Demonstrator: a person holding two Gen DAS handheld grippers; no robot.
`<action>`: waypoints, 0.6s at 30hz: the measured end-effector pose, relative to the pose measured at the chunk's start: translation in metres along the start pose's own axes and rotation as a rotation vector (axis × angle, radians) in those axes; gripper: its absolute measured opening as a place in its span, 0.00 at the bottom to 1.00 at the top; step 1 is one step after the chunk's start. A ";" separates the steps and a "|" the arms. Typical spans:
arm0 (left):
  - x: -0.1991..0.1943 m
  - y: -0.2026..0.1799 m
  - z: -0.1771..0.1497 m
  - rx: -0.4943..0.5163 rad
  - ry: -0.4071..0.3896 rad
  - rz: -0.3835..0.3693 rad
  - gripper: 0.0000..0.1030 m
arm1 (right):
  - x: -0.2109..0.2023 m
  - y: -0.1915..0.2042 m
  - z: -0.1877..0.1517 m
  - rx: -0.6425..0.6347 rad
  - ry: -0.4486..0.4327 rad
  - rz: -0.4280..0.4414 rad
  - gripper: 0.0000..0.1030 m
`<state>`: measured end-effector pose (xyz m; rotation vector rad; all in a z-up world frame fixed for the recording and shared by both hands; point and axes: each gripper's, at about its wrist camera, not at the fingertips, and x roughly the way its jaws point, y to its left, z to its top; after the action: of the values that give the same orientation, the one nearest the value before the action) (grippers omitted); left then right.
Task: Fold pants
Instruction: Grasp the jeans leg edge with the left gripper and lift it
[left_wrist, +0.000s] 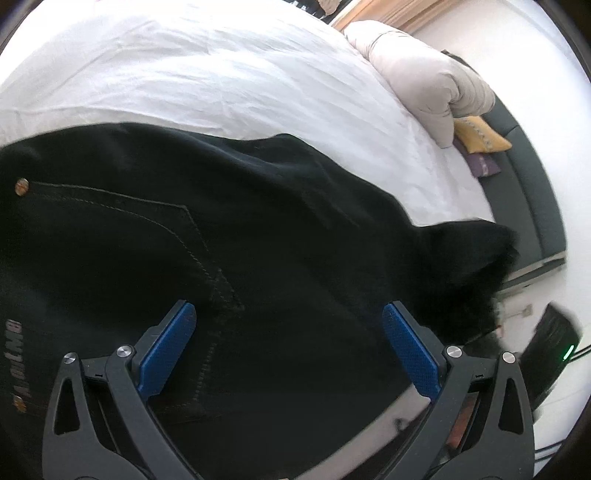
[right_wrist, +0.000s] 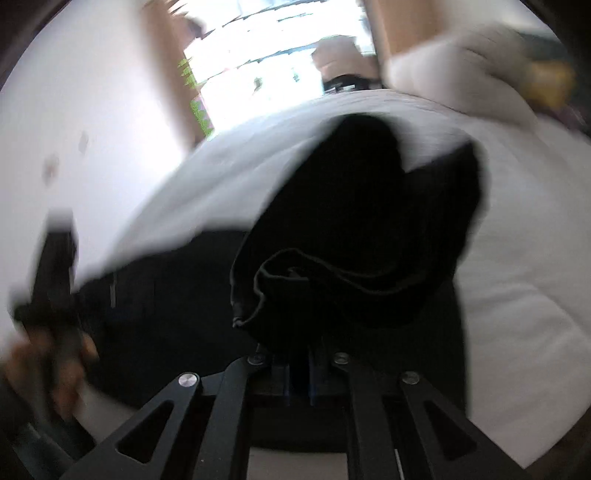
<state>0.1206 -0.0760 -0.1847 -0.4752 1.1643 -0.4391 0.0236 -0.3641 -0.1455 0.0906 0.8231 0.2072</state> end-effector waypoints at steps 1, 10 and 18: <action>0.000 0.000 0.001 -0.011 0.008 -0.023 1.00 | 0.009 0.011 -0.006 -0.022 0.025 -0.003 0.08; 0.031 -0.014 0.011 -0.128 0.127 -0.230 1.00 | 0.013 0.035 -0.010 -0.188 0.045 -0.110 0.08; 0.072 -0.041 0.015 -0.159 0.230 -0.302 1.00 | 0.008 0.065 -0.012 -0.286 0.006 -0.153 0.08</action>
<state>0.1555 -0.1477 -0.2112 -0.7593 1.3610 -0.6783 0.0100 -0.2988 -0.1491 -0.2413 0.7955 0.1793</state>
